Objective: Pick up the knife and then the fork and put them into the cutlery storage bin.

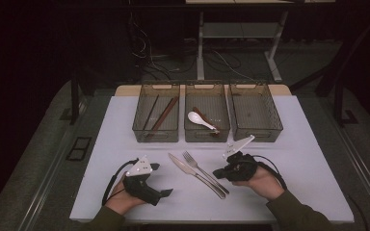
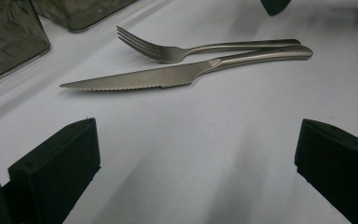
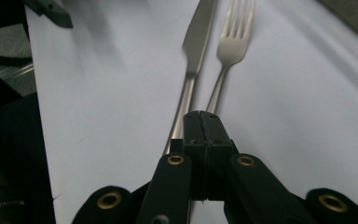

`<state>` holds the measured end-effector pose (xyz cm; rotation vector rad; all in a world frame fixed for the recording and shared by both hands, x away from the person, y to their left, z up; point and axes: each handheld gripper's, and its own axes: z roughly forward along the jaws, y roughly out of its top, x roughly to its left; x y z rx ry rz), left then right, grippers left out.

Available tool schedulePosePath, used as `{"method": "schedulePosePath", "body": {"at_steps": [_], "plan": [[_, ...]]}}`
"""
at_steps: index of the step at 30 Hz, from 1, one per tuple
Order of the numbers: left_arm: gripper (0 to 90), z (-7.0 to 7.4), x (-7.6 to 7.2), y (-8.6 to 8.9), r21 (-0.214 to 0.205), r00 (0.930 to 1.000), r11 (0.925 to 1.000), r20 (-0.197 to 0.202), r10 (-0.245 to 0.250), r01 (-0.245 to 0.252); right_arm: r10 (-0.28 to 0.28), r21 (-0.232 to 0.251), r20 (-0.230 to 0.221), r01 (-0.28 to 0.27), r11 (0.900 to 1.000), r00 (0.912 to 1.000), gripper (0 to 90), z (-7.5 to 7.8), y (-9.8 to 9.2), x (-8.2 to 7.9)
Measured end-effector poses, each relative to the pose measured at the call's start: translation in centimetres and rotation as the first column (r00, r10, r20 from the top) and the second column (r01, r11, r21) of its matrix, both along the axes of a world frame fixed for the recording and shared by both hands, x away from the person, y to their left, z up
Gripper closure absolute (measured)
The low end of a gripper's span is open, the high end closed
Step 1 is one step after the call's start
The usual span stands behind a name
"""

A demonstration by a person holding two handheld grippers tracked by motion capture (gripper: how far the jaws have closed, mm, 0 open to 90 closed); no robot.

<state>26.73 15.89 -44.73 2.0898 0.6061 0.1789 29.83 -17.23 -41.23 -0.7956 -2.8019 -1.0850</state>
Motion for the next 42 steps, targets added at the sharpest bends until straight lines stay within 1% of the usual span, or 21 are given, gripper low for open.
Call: {"method": "schedulePosePath", "body": {"at_steps": [1,8,10,14,17,18,21,22,24,28,30,31,32,35,37,42], "plan": [[0.0,0.0,0.0,0.0,0.0,1.0,1.0,-0.001,0.001,-0.001,0.011,-0.005,0.001,-0.011,0.9999,0.9999,89.4,-0.2,0.0,-0.1],[0.0,0.0,-0.1,0.0,-0.001,1.0,1.0,-0.001,0.007,-0.007,0.037,-0.025,-0.011,-0.037,0.999,0.9993,89.4,-0.8,0.6,-1.1],[0.0,0.1,-0.1,0.0,-0.002,1.0,1.0,0.0,0.008,-0.008,0.041,-0.037,-0.012,-0.042,0.9985,0.9991,89.4,-1.1,0.8,-1.4],[0.0,0.0,-0.1,0.0,0.0,1.0,1.0,0.001,0.003,-0.003,0.055,-0.08,0.004,-0.054,0.9954,0.9985,89.4,-1.5,1.0,-1.6],[0.0,0.0,-0.1,0.0,-0.001,1.0,1.0,0.001,0.004,-0.004,0.048,-0.099,0.014,-0.047,0.994,0.9987,89.4,-1.8,1.2,-1.7],[0.0,0.0,-0.1,0.0,-0.002,1.0,1.0,-0.001,0.006,-0.006,0.047,-0.098,0.011,-0.046,0.9941,0.9988,89.4,-1.7,1.2,-1.7],[0.0,0.0,-0.1,0.0,-0.002,1.0,1.0,-0.002,0.006,-0.006,0.043,-0.108,0.024,-0.041,0.9934,0.9988,89.5,-1.8,1.2,-1.6],[0.0,0.0,-0.1,0.0,-0.002,1.0,1.0,-0.001,0.006,-0.006,0.031,-0.131,0.031,-0.027,0.991,0.999,89.5,-1.8,1.2,-1.7],[0.0,0.0,-0.1,0.0,0.0,1.0,1.0,0.0,0.003,-0.003,0.019,-0.127,0.03,-0.016,0.9917,0.9994,89.5,-1.9,1.1,-1.6],[0.0,0.0,-0.1,0.0,0.0,1.0,1.0,-0.001,0.002,-0.002,0.013,-0.127,0.025,-0.01,0.9918,0.9996,89.6,-1.9,1.2,-1.6],[0.0,0.0,-0.1,-0.1,0.0,1.0,1.0,-0.001,0.003,-0.003,0.001,-0.131,0.028,0.002,0.9914,0.9996,89.6,-1.9,1.4,-1.7],[0.0,0.0,-0.1,-0.1,0.0,1.0,1.0,-0.001,0.002,-0.002,-0.002,-0.129,0.023,0.004,0.9917,0.9997,89.6,-1.9,1.5,-1.9],[0.0,0.0,-0.1,-0.1,0.001,1.0,1.0,-0.001,0.002,-0.002,0.003,-0.139,0.035,0.002,0.9903,0.9994,89.6,-2.0,1.6,-1.9],[0.0,0.0,-0.1,0.0,0.0,1.0,1.0,0.0,0.003,-0.003,0.018,-0.156,0.036,-0.012,0.9877,0.9992,89.7,-2.1,2.0,-2.0],[0.0,0.0,-0.1,0.0,0.0,1.0,1.0,-0.001,0.004,-0.004,0.019,-0.167,0.042,-0.011,0.9858,0.999,89.7,-2.2,2.1,-2.1],[0.0,0.0,-0.1,0.0,-0.001,1.0,1.0,0.0,0.004,-0.004,0.014,-0.164,0.035,-0.008,0.9864,0.9993,89.7,-2.2,2.0,-2.0]]}}
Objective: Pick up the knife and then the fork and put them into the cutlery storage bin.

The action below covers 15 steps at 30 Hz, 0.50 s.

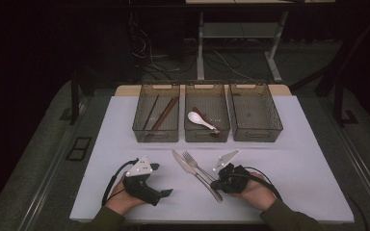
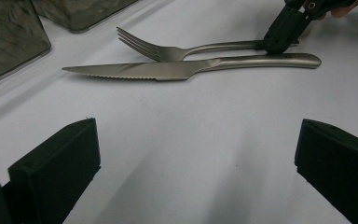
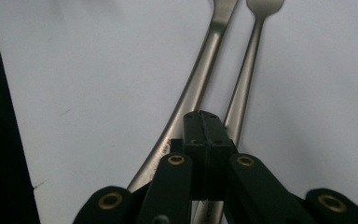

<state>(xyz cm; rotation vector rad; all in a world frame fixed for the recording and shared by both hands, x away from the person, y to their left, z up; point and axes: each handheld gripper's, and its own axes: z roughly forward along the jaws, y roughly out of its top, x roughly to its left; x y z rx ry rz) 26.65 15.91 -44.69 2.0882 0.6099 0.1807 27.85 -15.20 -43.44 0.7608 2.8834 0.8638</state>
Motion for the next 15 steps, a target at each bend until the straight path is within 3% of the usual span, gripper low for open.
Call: {"method": "schedulePosePath", "body": {"at_steps": [6,15], "plan": [[0.0,0.0,0.0,0.0,0.0,1.0,1.0,-0.001,0.0,0.0,-0.007,-0.001,0.006,0.007,1.0,1.0,89.7,0.0,-0.3,0.3],[0.0,0.0,0.0,0.0,0.0,1.0,1.0,0.001,-0.003,0.003,-0.06,0.003,0.007,0.06,0.9982,0.9982,89.7,0.0,-1.6,1.6]]}}
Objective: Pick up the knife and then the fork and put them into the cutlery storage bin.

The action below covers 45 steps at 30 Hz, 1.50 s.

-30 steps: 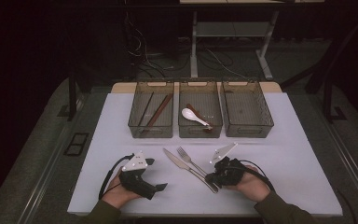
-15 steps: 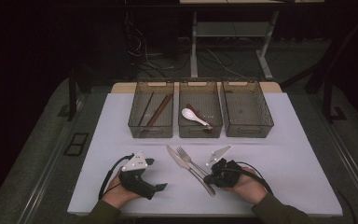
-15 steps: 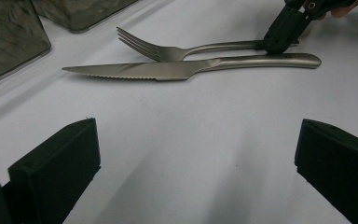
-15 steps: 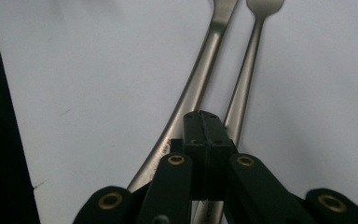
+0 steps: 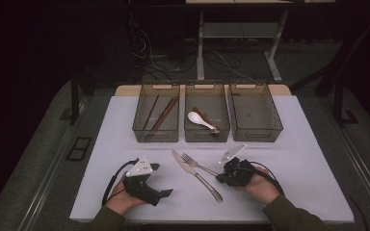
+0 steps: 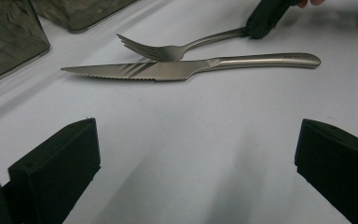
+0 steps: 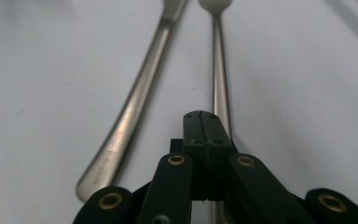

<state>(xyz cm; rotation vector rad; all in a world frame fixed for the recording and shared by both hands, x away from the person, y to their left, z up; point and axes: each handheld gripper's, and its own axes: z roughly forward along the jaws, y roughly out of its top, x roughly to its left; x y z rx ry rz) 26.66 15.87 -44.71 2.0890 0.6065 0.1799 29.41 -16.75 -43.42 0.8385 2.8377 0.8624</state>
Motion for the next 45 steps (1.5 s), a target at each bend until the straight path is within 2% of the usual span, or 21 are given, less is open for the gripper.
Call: {"method": "schedulePosePath", "body": {"at_steps": [4,6,9,10,13,15,17,20,22,28,32,36,39,45], "plan": [[0.0,0.0,0.0,0.0,0.001,1.0,1.0,0.0,0.0,0.0,-0.018,-0.002,0.014,0.018,0.9998,0.9997,89.7,0.0,-0.4,0.6],[0.0,0.0,0.0,0.0,-0.002,1.0,1.0,-0.001,0.001,-0.001,-0.025,0.004,0.005,0.025,0.9997,0.9997,89.7,0.0,-0.5,0.7],[0.0,0.0,0.0,-0.1,-0.001,1.0,1.0,-0.002,0.001,-0.001,-0.014,0.0,0.006,0.014,0.9999,0.9999,89.5,0.0,-0.5,0.8],[0.0,0.0,0.0,0.0,-0.001,1.0,1.0,-0.001,0.001,-0.001,-0.001,0.0,-0.009,0.001,1.0,1.0,88.7,0.1,-0.6,1.0],[0.0,0.0,0.1,0.0,0.001,1.0,1.0,-0.002,0.002,-0.002,0.018,0.002,-0.022,-0.018,0.9998,0.9996,82.8,0.7,-0.7,1.5],[0.0,0.0,0.1,0.0,0.0,1.0,1.0,-0.003,0.003,-0.003,0.037,-0.015,-0.022,-0.037,0.9992,0.9991,79.9,1.2,-0.5,1.9],[0.0,0.0,0.1,-0.1,-0.002,1.0,1.0,-0.002,0.004,-0.004,0.051,-0.053,-0.022,-0.052,0.9973,0.9985,77.8,1.6,0.0,2.4],[0.0,0.0,0.1,-0.1,-0.004,1.0,1.0,-0.002,0.002,-0.002,0.067,-0.093,-0.042,-0.07,0.9932,0.9969,75.8,2.3,0.9,3.2],[0.0,0.0,0.2,-0.1,-0.003,1.0,1.0,-0.002,0.0,0.0,0.085,-0.13,-0.051,-0.091,0.9874,0.9951,75.4,2.8,1.7,3.8],[0.0,0.0,0.2,-0.1,-0.005,1.0,1.0,-0.002,0.0,0.0,0.116,-0.192,-0.078,-0.129,0.9728,0.9902,75.1,3.4,4.3,5.4],[0.0,0.0,0.2,-0.1,-0.011,1.0,0.9999,-0.002,0.001,-0.001,0.14,-0.242,-0.117,-0.165,0.9562,0.9833,75.0,3.0,6.0,6.3],[0.0,0.0,0.2,-0.1,-0.01,1.0,1.0,-0.001,-0.002,0.002,0.164,-0.294,-0.155,-0.204,0.9339,0.9742,75.0,2.5,7.1,6.9],[0.0,0.0,0.2,0.0,-0.008,1.0,1.0,0.0,-0.003,0.003,0.177,-0.317,-0.177,-0.226,0.921,0.9682,75.1,2.2,7.6,7.1],[0.0,0.0,0.2,0.0,-0.007,1.0,1.0,0.0,-0.004,0.004,0.187,-0.351,-0.196,-0.247,0.9031,0.9626,76.8,1.7,8.4,7.3]]}}
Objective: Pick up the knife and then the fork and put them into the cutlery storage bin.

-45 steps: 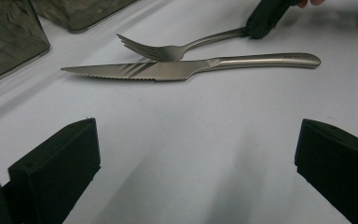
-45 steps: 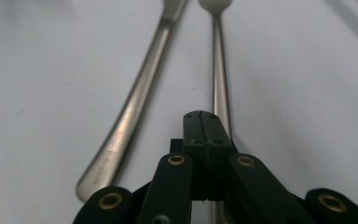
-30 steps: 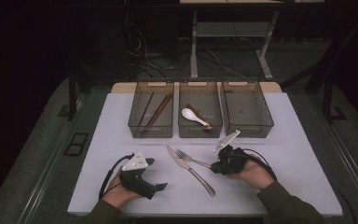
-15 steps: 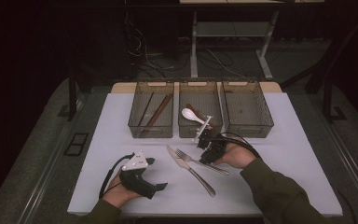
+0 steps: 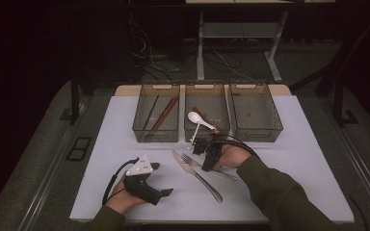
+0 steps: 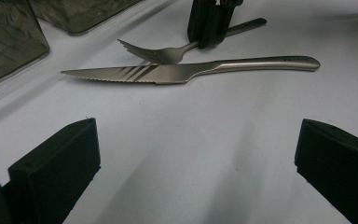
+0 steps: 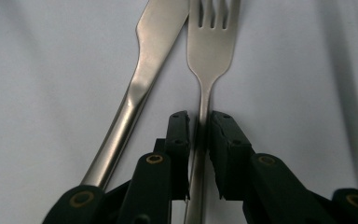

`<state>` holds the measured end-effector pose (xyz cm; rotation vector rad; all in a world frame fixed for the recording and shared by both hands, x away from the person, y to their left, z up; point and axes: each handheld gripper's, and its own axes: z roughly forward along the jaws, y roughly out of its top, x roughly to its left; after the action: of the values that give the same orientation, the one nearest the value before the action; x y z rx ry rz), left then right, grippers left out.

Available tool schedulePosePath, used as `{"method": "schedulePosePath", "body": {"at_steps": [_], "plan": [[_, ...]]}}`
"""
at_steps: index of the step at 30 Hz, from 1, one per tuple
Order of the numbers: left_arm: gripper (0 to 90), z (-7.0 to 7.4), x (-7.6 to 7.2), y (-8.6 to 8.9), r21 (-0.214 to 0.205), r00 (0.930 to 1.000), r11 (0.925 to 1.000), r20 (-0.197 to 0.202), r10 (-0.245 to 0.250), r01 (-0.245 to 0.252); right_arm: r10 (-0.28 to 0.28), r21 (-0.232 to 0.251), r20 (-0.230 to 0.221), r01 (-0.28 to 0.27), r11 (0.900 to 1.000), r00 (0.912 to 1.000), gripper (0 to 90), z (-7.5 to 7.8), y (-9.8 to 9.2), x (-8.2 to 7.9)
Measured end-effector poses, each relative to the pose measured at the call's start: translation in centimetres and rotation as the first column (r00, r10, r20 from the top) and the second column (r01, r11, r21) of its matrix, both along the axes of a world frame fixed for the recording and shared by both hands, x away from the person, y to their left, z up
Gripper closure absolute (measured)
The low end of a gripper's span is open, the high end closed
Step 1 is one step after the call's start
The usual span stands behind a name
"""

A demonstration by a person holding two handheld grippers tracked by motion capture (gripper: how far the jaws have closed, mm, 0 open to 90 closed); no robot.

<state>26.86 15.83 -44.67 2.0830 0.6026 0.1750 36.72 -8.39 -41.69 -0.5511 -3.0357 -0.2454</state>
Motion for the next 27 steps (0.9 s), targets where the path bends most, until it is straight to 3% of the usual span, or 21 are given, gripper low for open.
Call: {"method": "schedulePosePath", "body": {"at_steps": [6,15,27], "plan": [[0.0,0.0,0.0,-0.1,0.0,1.0,1.0,0.0,-0.001,0.001,0.024,-0.04,0.029,-0.023,0.9989,0.9993,82.7,-0.1,0.5,-0.1],[0.0,0.0,0.0,0.0,0.0,1.0,1.0,0.0,-0.001,0.001,0.023,-0.033,0.034,-0.022,0.9992,0.9992,85.0,0.0,0.3,0.0],[0.0,0.0,0.0,0.0,-0.002,1.0,1.0,-0.002,0.002,-0.002,-0.026,0.094,0.049,0.021,0.9953,0.9985,85.0,1.5,-1.9,0.2]]}}
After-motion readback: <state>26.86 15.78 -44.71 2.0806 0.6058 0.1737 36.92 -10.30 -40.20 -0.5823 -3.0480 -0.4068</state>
